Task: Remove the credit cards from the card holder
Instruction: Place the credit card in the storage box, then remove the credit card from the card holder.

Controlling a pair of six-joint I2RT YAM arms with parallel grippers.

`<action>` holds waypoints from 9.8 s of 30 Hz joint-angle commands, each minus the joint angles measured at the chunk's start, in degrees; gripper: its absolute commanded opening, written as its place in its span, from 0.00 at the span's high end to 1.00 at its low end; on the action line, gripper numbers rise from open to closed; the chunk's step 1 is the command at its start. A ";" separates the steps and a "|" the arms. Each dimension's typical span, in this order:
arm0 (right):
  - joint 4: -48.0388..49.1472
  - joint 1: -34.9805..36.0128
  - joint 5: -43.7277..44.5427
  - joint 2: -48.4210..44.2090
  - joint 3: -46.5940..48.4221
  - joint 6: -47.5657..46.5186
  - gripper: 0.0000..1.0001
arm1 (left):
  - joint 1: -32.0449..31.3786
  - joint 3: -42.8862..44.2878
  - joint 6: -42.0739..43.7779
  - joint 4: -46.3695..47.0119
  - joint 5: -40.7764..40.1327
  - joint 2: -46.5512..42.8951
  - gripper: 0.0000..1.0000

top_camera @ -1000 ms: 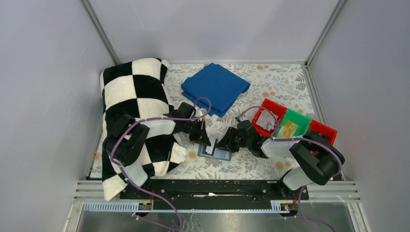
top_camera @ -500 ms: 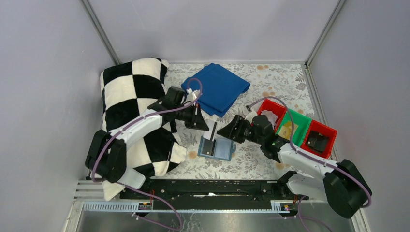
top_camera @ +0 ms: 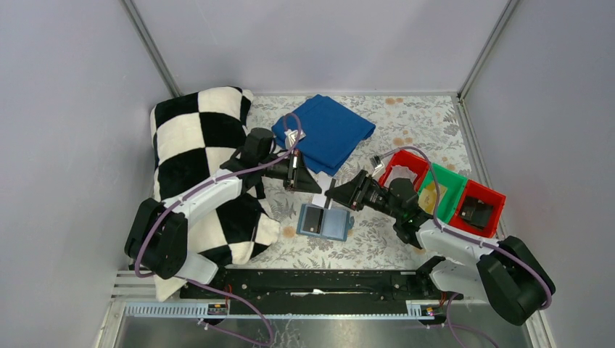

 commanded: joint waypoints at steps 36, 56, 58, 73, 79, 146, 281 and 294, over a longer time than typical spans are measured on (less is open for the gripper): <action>-96.73 -8.03 73.32 19.86 52.83 -33.24 1.00 | 5.51 8.09 17.61 -28.21 -22.99 -7.08 0.42; -83.54 -15.07 62.77 37.02 50.32 -37.98 0.93 | 5.44 6.39 18.29 -31.67 -24.26 -10.49 0.39; -83.46 -15.25 62.10 37.89 50.46 -38.05 0.85 | 5.30 6.82 19.34 -33.18 -24.40 -9.84 0.39; -81.22 -15.44 51.03 22.42 48.50 -38.19 0.46 | 0.65 8.00 20.63 -34.84 -28.31 -6.77 0.30; -66.55 -15.22 27.48 3.28 31.90 -32.69 0.44 | -5.89 8.33 17.58 -32.16 -29.09 -3.40 0.28; -29.75 9.08 15.80 5.79 5.88 -2.18 0.45 | -2.05 -7.27 7.94 -9.12 -21.82 12.84 0.30; -23.52 1.51 8.19 12.24 0.54 -3.50 0.47 | -4.96 -8.49 7.87 -3.51 -22.25 13.60 1.00; -26.00 1.56 6.56 10.81 4.94 -6.41 0.47 | -10.14 -6.05 4.86 1.19 -18.94 17.64 1.00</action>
